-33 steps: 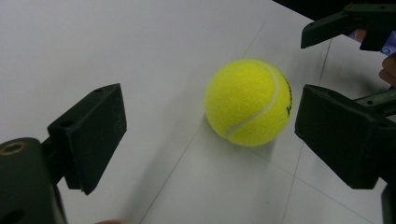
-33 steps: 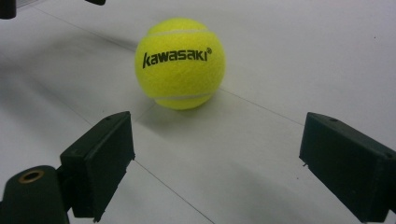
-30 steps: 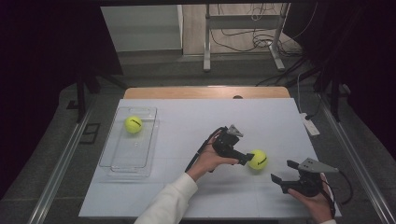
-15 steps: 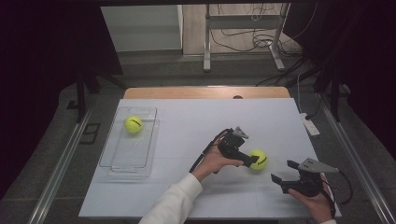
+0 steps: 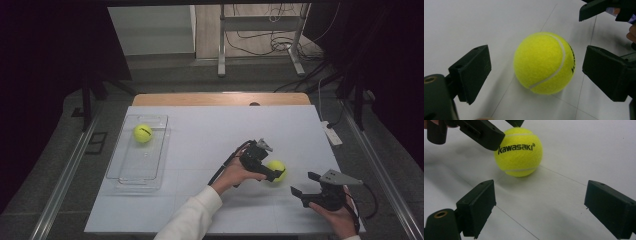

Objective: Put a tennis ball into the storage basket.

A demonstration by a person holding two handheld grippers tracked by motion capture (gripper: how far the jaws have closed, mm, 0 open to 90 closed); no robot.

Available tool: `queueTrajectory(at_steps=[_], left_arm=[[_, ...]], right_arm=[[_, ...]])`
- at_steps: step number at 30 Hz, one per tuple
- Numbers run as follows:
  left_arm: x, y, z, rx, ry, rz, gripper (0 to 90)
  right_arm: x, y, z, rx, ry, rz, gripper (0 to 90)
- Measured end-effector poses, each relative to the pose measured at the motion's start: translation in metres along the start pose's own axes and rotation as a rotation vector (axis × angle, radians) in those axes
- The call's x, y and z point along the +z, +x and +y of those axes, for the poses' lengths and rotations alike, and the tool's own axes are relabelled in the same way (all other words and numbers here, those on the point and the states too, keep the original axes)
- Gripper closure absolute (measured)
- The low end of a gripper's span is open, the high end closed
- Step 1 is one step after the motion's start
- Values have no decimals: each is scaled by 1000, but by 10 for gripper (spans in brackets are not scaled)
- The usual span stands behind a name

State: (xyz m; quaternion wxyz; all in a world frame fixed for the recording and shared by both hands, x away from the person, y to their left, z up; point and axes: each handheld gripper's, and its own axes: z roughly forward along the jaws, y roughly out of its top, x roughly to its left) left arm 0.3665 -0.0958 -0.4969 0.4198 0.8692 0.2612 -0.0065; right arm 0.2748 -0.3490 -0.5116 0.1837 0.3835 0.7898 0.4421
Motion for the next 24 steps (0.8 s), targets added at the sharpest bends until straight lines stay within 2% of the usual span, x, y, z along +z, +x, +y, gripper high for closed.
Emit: queueTrajectory(at_steps=[16, 20, 22, 24], left_arm=[[22, 1, 0, -29, 33, -23, 112], [24, -1, -1, -17, 43, -36, 170], [24, -2, -1, -16, 43, -43, 228], [24, -2, -1, -21, 40, -51, 249]], right_arm=[[0, -1, -1, 1, 3, -1, 100], [0, -1, -1, 0, 4, -2, 100], [0, -1, -1, 0, 4, -2, 100], [-1, -1, -1, 0, 3, -2, 100]])
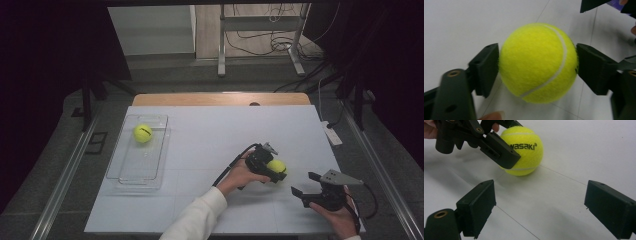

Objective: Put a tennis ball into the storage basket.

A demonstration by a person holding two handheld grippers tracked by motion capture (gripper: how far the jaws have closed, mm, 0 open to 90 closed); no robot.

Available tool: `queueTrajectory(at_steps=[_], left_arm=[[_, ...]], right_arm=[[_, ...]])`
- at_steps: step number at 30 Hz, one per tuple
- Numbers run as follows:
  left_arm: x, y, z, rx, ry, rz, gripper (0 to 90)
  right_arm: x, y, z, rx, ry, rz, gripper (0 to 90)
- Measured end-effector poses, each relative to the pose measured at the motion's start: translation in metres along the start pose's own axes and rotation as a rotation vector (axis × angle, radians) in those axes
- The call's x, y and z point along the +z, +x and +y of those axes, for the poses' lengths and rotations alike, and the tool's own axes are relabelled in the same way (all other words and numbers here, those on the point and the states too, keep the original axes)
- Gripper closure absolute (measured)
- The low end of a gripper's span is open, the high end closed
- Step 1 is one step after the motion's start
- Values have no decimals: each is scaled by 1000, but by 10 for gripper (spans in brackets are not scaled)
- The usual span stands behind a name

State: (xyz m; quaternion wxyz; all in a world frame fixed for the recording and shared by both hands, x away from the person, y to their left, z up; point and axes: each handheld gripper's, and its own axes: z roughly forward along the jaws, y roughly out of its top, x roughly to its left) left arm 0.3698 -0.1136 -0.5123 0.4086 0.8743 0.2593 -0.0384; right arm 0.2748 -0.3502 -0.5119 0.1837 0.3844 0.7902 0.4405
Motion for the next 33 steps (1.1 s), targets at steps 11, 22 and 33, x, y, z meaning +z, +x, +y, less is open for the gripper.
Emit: queueTrajectory(at_steps=[11, 22, 33], left_arm=[[-6, 2, 1, 12, -3, 31, 265], [-21, -1, 4, 26, -46, 21, 265], [-36, -2, 1, 18, -82, 26, 265]], right_arm=[[-1, -1, 0, 0, -3, -8, 100], [-1, -1, 0, 1, -1, -7, 100], [0, 0, 0, 1, 0, -6, 100]])
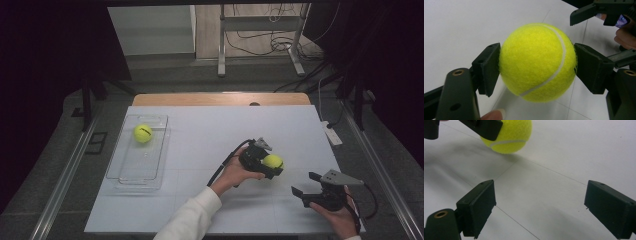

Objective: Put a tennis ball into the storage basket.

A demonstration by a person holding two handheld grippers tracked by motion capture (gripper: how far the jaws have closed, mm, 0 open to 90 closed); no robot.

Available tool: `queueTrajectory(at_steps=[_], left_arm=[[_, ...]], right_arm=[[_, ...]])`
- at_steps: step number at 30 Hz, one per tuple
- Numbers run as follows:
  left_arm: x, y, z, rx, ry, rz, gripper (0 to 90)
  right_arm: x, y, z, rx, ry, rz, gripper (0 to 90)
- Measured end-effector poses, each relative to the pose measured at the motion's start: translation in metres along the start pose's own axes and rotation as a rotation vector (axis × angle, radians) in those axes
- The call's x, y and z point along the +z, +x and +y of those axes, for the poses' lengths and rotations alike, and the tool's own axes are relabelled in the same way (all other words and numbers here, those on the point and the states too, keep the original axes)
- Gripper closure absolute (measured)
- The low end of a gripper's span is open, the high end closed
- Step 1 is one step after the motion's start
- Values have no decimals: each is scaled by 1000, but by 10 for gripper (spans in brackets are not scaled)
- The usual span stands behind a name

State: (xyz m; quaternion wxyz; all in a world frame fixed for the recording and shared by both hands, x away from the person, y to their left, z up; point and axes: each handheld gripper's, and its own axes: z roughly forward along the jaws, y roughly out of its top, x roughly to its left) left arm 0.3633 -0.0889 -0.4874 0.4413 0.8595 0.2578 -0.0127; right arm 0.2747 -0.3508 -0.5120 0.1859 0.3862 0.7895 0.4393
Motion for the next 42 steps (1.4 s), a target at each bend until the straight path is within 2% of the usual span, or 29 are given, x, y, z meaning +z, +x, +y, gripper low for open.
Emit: queueTrajectory(at_steps=[14, 31, 42], left_arm=[[-16, -4, 1, 6, -37, 20, 265], [-42, 4, -9, -17, -81, 45, 265], [-49, 6, -13, -18, -94, 60, 265]], right_arm=[[0, 0, 0, 0, 1, -1, 100], [1, 0, 0, 0, 4, -4, 100], [1, -1, -1, -1, 5, -11, 100]])
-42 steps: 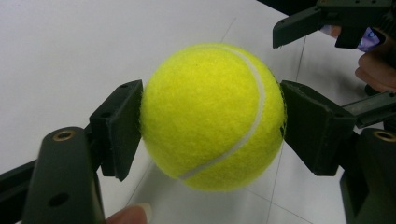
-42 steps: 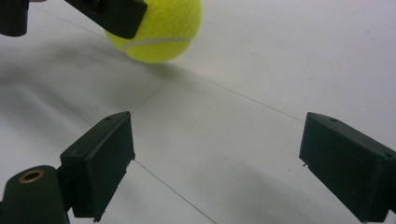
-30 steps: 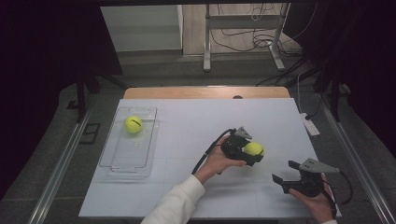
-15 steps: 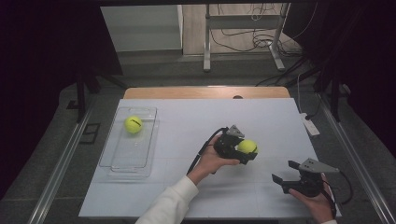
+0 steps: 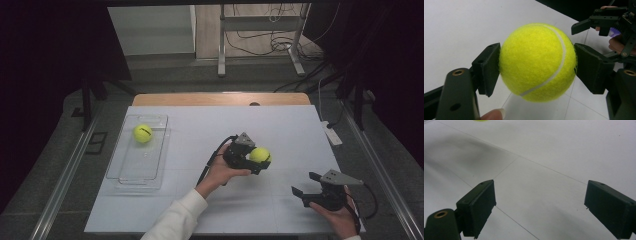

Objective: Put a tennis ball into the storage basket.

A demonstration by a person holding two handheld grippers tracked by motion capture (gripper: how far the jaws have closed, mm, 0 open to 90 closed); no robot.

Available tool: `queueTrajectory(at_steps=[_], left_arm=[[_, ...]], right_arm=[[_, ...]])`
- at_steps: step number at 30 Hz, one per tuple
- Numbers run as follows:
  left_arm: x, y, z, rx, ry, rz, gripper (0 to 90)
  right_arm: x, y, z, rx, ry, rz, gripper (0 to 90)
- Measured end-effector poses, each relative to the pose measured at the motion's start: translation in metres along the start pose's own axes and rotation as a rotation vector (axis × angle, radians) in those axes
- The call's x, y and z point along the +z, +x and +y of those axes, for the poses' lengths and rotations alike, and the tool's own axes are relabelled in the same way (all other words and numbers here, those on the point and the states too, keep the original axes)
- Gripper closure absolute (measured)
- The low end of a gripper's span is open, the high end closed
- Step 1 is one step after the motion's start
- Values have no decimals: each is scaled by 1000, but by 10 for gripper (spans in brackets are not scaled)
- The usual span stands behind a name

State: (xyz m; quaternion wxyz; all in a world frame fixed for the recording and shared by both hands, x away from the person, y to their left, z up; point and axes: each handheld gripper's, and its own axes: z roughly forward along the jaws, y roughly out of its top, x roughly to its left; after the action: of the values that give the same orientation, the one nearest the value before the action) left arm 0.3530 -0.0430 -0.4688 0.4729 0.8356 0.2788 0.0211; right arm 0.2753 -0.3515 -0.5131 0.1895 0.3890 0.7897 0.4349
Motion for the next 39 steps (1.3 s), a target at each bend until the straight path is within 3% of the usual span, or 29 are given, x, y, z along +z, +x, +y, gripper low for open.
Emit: queueTrajectory(at_steps=[14, 39], left_arm=[[-22, 3, -5, 13, -28, 32, 265], [-39, 7, -6, 10, -62, 59, 264]], right_arm=[[1, 1, 0, -2, 1, 1, 100], [-1, 0, 1, -3, -4, 2, 100]])
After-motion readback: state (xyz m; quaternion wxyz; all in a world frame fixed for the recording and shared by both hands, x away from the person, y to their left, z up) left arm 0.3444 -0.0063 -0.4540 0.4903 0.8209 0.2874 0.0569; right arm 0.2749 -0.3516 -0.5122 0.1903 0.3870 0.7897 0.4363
